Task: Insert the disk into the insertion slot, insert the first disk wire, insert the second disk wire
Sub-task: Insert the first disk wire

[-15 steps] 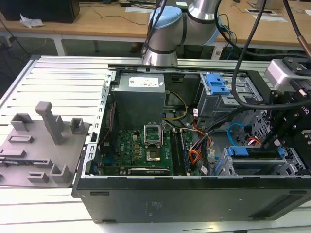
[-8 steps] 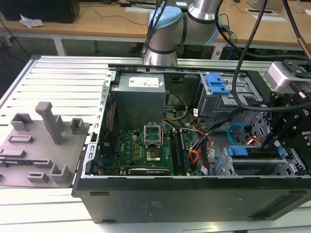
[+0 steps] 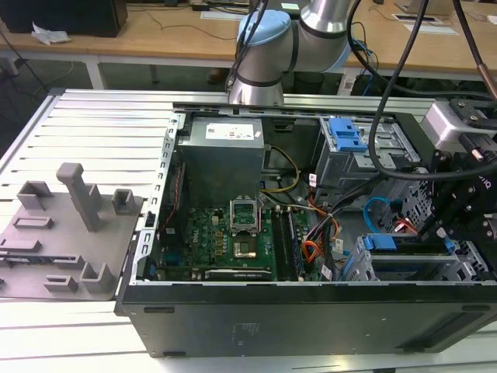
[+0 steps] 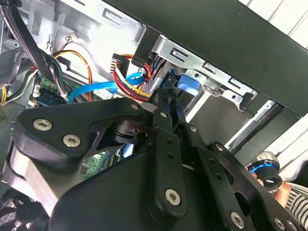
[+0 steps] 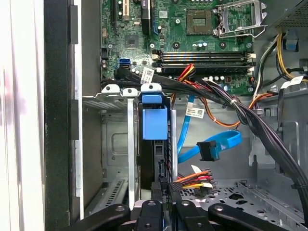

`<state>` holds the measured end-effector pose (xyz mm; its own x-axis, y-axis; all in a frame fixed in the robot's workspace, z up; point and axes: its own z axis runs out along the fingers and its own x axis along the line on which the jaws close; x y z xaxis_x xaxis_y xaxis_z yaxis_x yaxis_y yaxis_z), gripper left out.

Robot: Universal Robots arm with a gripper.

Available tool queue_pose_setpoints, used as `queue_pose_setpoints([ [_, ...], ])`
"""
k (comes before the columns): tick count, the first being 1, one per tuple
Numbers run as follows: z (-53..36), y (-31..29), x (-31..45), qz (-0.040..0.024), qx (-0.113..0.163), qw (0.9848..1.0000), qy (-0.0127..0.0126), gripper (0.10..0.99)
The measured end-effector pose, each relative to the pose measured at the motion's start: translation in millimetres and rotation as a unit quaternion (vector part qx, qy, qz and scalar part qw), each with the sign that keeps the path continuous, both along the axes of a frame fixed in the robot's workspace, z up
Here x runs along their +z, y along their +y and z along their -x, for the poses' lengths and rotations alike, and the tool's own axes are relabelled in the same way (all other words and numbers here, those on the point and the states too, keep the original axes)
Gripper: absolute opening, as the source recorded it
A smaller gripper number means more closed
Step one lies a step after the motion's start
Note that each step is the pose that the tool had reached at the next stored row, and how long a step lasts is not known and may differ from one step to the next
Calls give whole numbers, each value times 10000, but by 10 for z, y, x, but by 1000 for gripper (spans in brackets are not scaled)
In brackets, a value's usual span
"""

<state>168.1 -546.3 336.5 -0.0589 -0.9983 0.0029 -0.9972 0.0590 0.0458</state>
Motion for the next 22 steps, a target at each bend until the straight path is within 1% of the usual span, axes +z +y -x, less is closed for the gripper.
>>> queue_pose_setpoints([
  [4,1,0,-4,-4,-1,10000,1,188],
  [5,1,0,-3,-3,-1,10000,0,251],
  [6,1,1,-2,-2,-1,10000,0,251],
  [7,0,0,17,-1,0,10000,0,251],
  [8,0,0,77,-1,0,10000,0,251],
  [10,0,0,225,0,0,10000,0,251],
  [11,0,0,281,-2,0,10000,0,251],
  [12,0,1,312,-1,0,10000,0,251],
  [13,0,0,323,-1,0,10000,0,251],
  [21,0,0,339,-1,0,10000,0,239],
  [22,0,0,341,-1,0,10000,0,173],
])
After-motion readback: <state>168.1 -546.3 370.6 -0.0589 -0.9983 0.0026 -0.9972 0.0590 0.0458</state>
